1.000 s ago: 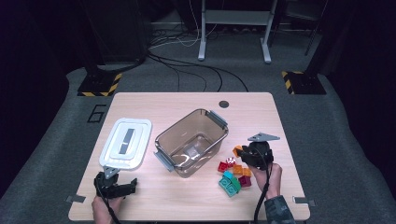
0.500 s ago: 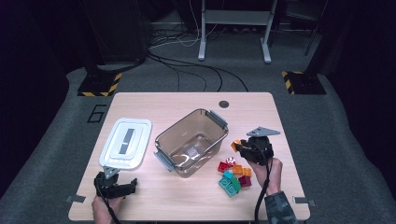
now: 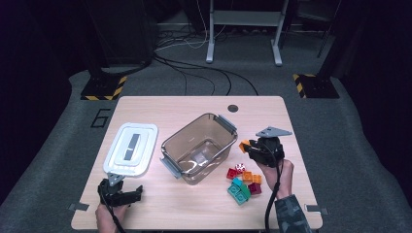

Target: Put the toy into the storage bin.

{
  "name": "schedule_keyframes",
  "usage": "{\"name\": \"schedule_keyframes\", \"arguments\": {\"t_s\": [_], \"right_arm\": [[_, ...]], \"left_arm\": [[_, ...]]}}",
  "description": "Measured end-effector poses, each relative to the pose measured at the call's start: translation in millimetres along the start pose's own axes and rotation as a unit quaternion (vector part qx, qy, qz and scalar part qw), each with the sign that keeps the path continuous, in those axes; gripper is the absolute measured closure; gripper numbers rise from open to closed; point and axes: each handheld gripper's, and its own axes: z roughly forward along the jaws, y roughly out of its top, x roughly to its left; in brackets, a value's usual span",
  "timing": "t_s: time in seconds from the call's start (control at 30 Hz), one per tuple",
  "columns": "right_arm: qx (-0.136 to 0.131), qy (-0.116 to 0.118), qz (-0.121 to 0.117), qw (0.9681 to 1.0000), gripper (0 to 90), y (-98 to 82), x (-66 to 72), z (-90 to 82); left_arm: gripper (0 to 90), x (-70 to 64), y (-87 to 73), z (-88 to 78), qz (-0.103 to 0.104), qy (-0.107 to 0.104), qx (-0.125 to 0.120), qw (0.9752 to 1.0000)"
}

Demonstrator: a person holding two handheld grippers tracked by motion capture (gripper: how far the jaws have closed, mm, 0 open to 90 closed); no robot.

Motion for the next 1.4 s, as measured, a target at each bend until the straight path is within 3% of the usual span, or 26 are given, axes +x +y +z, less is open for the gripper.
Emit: {"name": "schedule_keyframes", "arguments": {"t_s": [0.87,1.4], "right_arm": [[-0.015,0.006,-0.019,0.9997,67.9,28.0,7.8,2.3],[-0.018,0.008,-0.033,0.9993,68.0,49.9,12.6,19.3]], "left_arm": [[0.0,-0.1,0.0,0.0,-0.001,0.000,0.000,1.0000],[0.0,-0.1,0.0,0.0,-0.001,0.000,0.000,1.0000]]}}
